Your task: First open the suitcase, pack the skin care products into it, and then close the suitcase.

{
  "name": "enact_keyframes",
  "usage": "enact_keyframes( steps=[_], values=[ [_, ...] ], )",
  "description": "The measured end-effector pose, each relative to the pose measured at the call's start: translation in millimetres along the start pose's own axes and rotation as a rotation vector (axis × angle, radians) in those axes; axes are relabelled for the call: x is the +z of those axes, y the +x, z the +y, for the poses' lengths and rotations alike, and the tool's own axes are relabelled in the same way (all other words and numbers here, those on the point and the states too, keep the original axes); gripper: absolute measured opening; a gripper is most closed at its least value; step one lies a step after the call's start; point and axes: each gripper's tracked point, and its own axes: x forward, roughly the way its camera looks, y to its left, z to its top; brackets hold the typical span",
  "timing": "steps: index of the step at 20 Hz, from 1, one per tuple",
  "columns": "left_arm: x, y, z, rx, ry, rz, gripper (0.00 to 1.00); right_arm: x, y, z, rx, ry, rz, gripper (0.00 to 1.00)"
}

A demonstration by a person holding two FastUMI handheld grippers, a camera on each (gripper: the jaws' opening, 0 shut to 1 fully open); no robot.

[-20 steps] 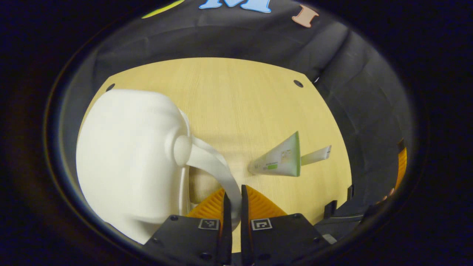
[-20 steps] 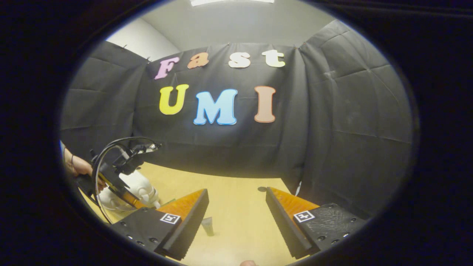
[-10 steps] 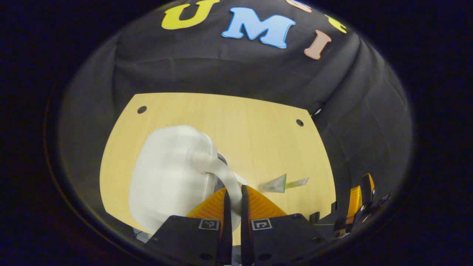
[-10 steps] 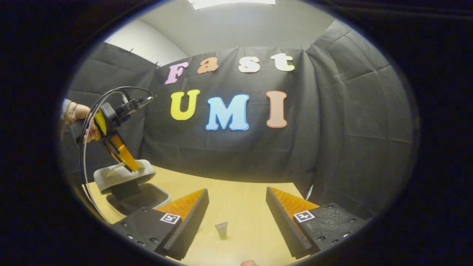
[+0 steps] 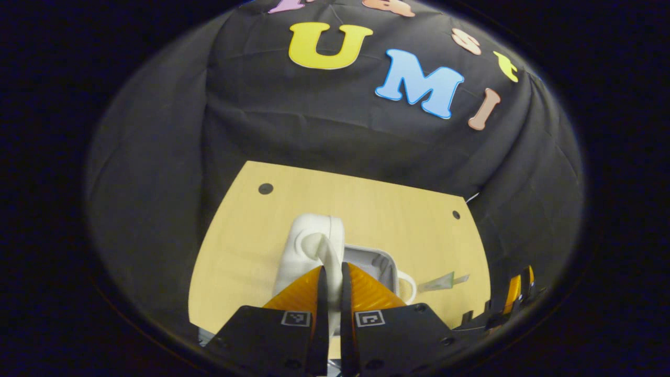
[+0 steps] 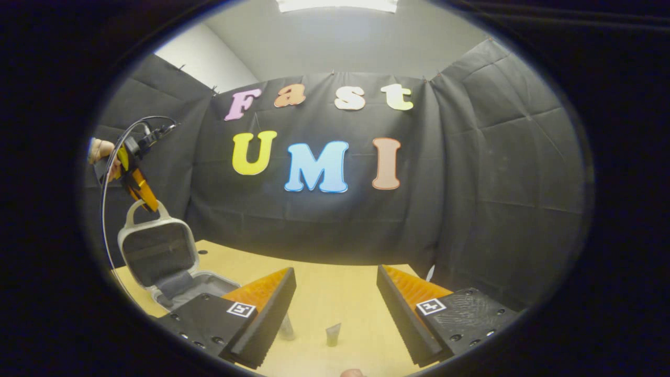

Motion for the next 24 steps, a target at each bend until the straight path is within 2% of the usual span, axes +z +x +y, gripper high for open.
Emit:
enact_keyframes(
  steps=[2,5,9,10,11,14,18,21,24],
  values=[
    [3,3,42,0.049,0.062,-0.001,0.17,4,-3,9,-0.035,-0.001,0.002,0.95],
    [2,20,120,0.165,0.124,0.024,0.13,13,-5,20,-0.086,-0.004,0.006,0.95],
    [-19,59,203,0.200,0.106,0.086,0.10,22,-10,37,-0.130,0.001,0.015,0.95],
    [-32,70,224,0.212,0.089,0.110,0.12,21,-10,42,-0.134,0.003,0.023,0.95],
    [-43,82,244,0.214,0.078,0.140,0.10,22,-10,46,-0.136,0.003,0.029,0.95],
    [-88,116,297,0.225,0.066,0.219,0.10,24,-10,54,-0.146,0.001,0.051,0.95],
    [-146,175,329,0.233,0.025,0.306,0.10,24,-12,59,-0.157,-0.029,0.077,0.95],
    [-160,192,346,0.251,0.014,0.298,0.10,28,-11,61,-0.153,-0.057,0.083,0.95],
    [-153,178,360,0.301,-0.003,0.249,0.24,29,-11,60,-0.146,-0.042,0.073,0.94]
  ],
)
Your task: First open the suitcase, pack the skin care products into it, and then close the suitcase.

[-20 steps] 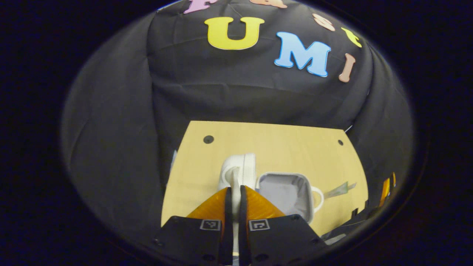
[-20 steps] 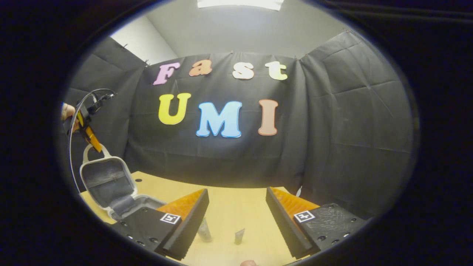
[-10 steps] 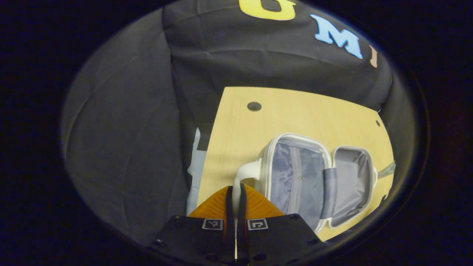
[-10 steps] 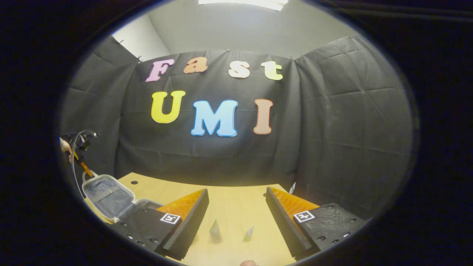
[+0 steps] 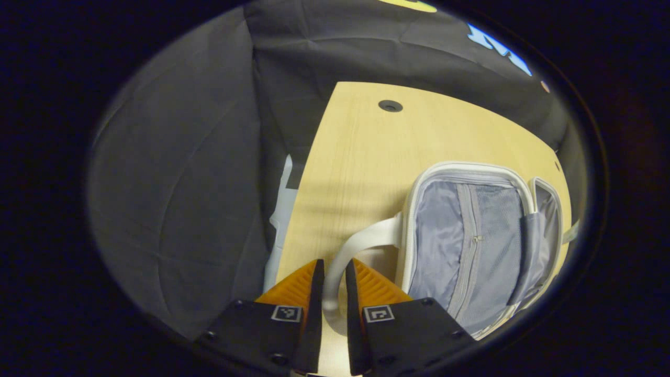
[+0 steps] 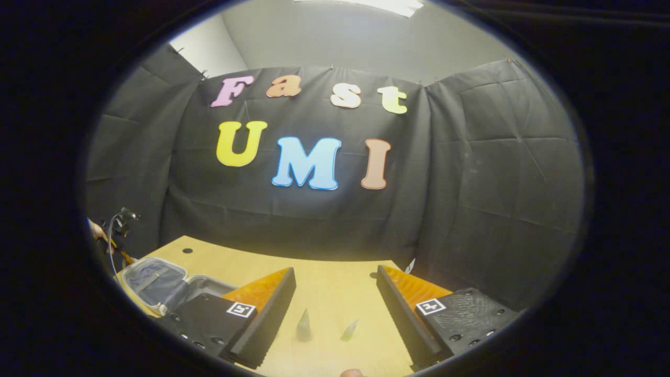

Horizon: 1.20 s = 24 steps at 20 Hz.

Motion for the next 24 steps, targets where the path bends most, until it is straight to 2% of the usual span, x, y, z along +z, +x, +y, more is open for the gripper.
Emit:
enact_keyframes(
  steps=[1,4,5,6,8,13,18,24],
  values=[
    [3,-5,0,0.018,-0.013,-0.038,0.30,-1,1,-1,0.002,0.005,0.002,0.94],
    [35,-33,16,0.151,-0.021,-0.251,0.98,-11,0,-8,0.014,0.013,0.010,0.95],
    [47,-51,19,0.176,-0.028,-0.325,0.96,-12,1,-11,0.017,0.008,0.011,0.95],
    [59,-71,15,0.182,-0.037,-0.395,0.98,-15,2,-15,0.019,0.003,0.010,0.95],
    [74,-114,-8,0.166,-0.034,-0.519,0.98,-18,4,-20,0.032,0.000,0.004,0.95],
    [82,-187,-141,0.012,-0.017,-0.749,0.98,-30,19,-34,0.084,0.036,0.002,0.94],
    [80,-213,-306,-0.210,-0.056,-0.842,0.98,-40,33,-66,0.101,0.079,0.009,0.95],
    [52,-246,-488,-0.371,0.093,-0.948,0.94,-51,43,-104,0.089,0.077,0.014,0.95]
  ],
)
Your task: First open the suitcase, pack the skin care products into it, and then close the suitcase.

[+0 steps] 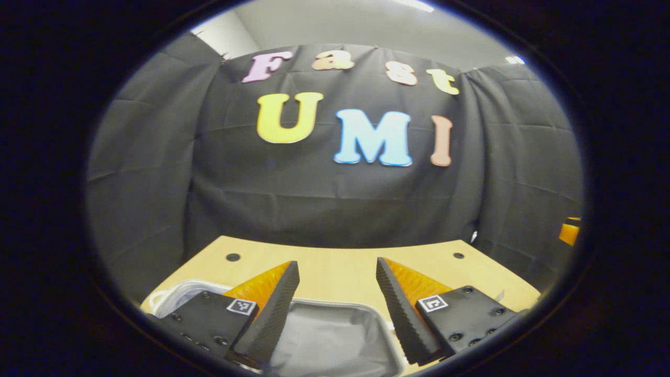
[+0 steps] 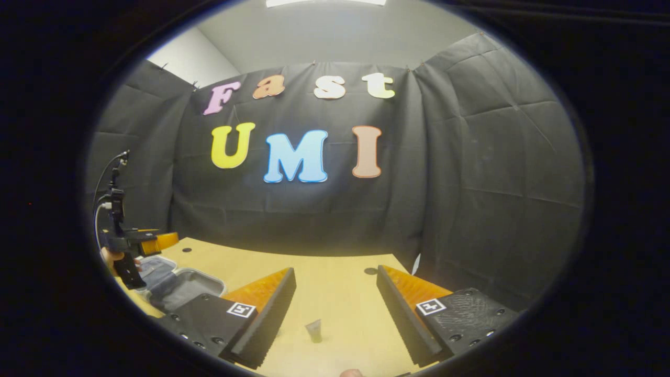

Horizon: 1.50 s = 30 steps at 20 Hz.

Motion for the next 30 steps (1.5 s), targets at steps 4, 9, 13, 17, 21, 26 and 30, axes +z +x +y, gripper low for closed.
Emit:
enact_keyframes(
  steps=[4,9,13,17,21,26,30],
  values=[
    [-22,10,-114,-0.152,0.027,-0.028,0.96,-13,5,-5,0.027,0.003,0.034,0.95],
    [-61,22,-192,-0.243,0.009,-0.008,0.96,-29,16,-2,0.065,-0.009,0.068,0.95],
    [-117,37,-219,-0.262,0.022,0.066,0.96,-41,24,3,0.098,-0.001,0.093,0.95],
    [-192,46,-227,-0.249,0.019,0.195,0.97,-53,33,-3,0.107,-0.032,0.115,0.95],
    [-232,54,-233,-0.216,0.034,0.287,0.88,-66,44,0,0.127,-0.030,0.138,0.95],
    [-239,58,-225,-0.186,0.034,0.342,0.45,-75,56,5,0.157,-0.045,0.145,0.94],
    [-211,37,-211,-0.184,-0.127,0.416,0.40,-87,66,18,0.199,-0.014,0.159,0.95]
  ],
)
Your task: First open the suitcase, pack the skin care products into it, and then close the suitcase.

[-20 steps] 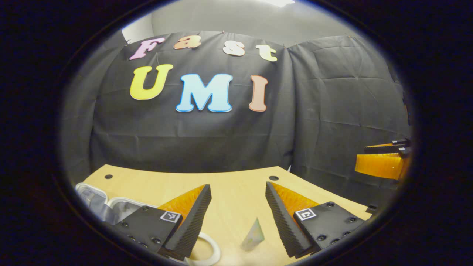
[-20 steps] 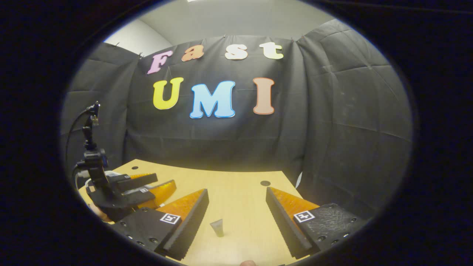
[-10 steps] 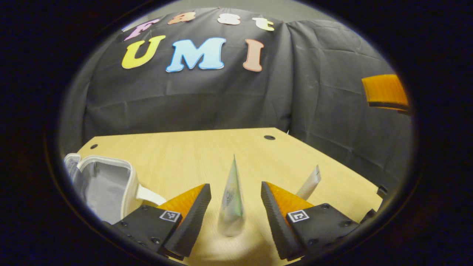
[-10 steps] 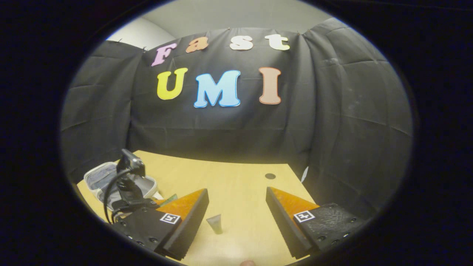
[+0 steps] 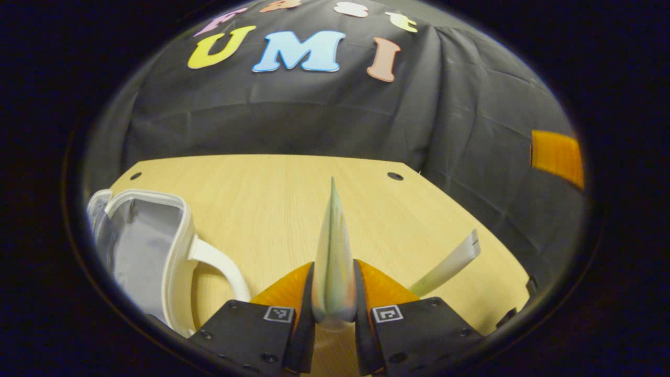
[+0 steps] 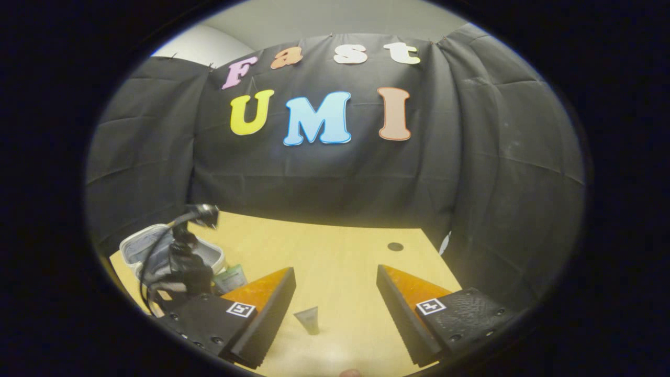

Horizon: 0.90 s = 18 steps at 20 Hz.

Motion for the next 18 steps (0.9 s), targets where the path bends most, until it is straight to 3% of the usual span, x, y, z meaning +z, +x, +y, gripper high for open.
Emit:
enact_keyframes(
  steps=[4,9,12,14,16,17,18],
  values=[
    [60,-76,9,0.022,-0.066,-0.049,0.40,-43,24,26,0.075,0.030,0.085,0.95],
    [89,-144,78,0.156,-0.107,-0.020,0.40,-119,54,36,0.119,0.008,0.254,0.95],
    [66,-158,140,0.247,-0.105,0.079,0.40,-145,64,33,0.107,0.008,0.323,0.69],
    [44,-161,175,0.258,-0.136,0.154,0.40,-145,59,33,0.078,0.032,0.353,0.28],
    [26,-154,203,0.255,-0.157,0.227,0.43,-141,46,37,0.019,0.067,0.363,0.25],
    [18,-149,217,0.261,-0.148,0.260,0.40,-134,36,47,0.011,0.089,0.361,0.20],
    [9,-144,229,0.254,-0.131,0.297,0.40,-127,24,65,0.012,0.112,0.357,0.23]
  ],
)
